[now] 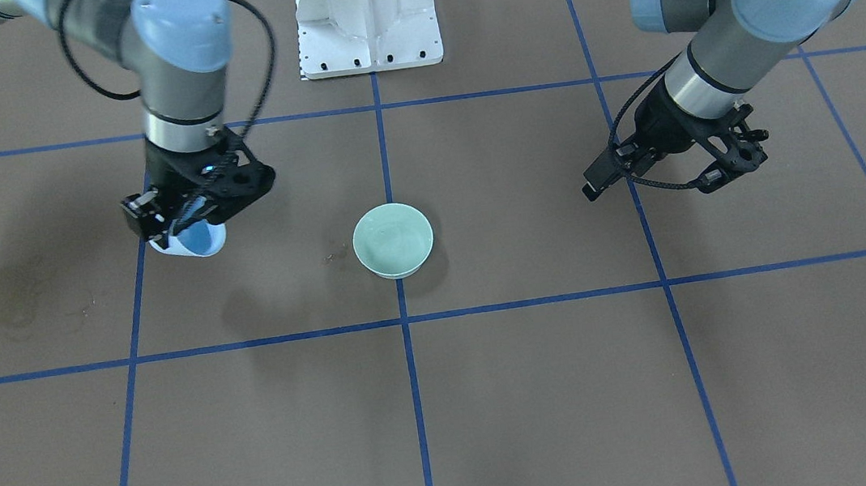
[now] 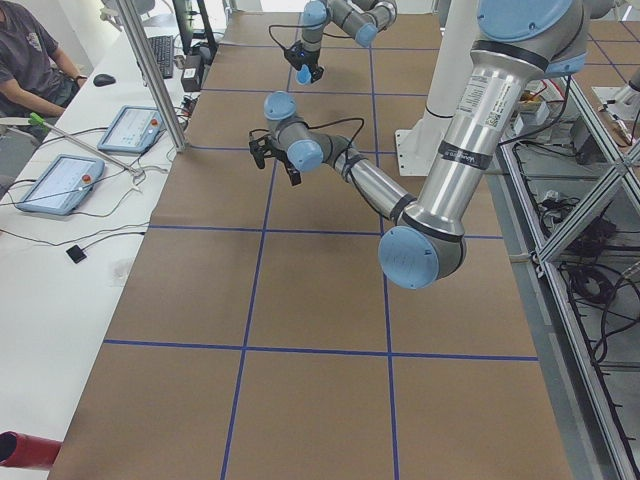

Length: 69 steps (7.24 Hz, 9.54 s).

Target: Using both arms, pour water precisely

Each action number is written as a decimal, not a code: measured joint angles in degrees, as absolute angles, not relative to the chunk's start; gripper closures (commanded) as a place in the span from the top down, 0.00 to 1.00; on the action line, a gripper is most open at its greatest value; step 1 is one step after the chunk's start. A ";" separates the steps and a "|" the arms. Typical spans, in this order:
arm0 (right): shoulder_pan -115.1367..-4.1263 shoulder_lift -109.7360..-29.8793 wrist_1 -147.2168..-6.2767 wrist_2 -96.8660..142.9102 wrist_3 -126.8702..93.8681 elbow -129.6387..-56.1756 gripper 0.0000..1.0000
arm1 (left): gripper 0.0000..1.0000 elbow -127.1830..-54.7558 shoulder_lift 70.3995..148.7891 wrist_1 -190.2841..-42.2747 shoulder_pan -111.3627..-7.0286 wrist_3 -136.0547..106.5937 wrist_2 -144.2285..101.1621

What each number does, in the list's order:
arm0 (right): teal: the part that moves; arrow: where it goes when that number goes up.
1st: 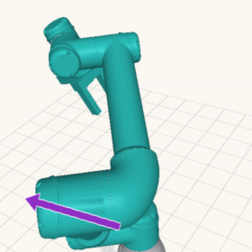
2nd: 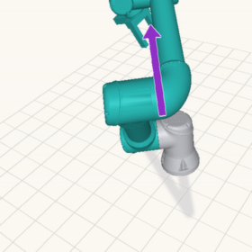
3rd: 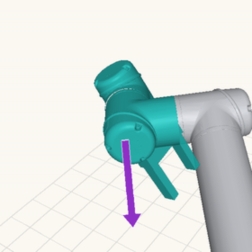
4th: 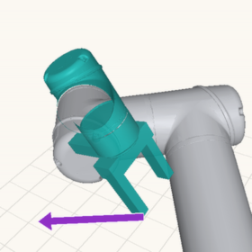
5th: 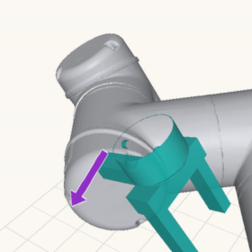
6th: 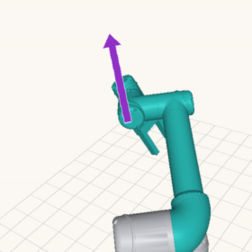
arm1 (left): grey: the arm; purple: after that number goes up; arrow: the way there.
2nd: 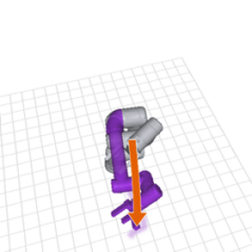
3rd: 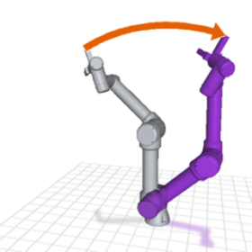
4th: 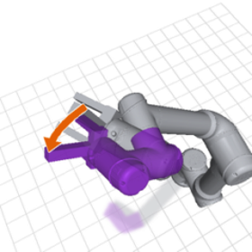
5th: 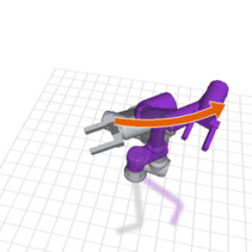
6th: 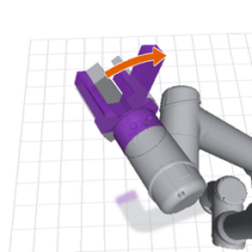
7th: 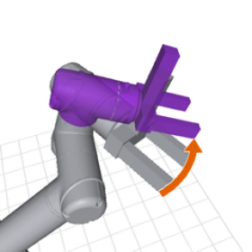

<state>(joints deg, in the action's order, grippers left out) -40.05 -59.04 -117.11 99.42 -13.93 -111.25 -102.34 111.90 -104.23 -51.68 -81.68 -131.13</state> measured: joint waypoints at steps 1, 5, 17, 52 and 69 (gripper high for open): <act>-42.12 -64.53 -113.13 100.44 -16.11 -114.06 0.00 | 1.00 -102.62 112.21 -104.02 -51.63 -81.82 -131.13; -44.56 -76.78 -98.24 101.16 -41.18 -115.83 0.00 | 1.00 -103.33 112.42 -103.81 -51.55 -81.91 -131.06; -46.93 -106.82 -35.56 95.11 -59.18 -102.74 0.00 | 1.00 -104.17 112.45 -103.74 -51.57 -83.05 -131.01; -78.70 -96.69 -64.16 132.18 -20.57 -105.46 0.99 | 0.00 -81.01 136.58 -101.46 -33.81 -79.23 -114.74; -78.84 -96.78 -66.80 132.63 -20.56 -105.01 0.99 | 0.43 -96.46 86.69 -109.59 -61.18 -30.57 -131.05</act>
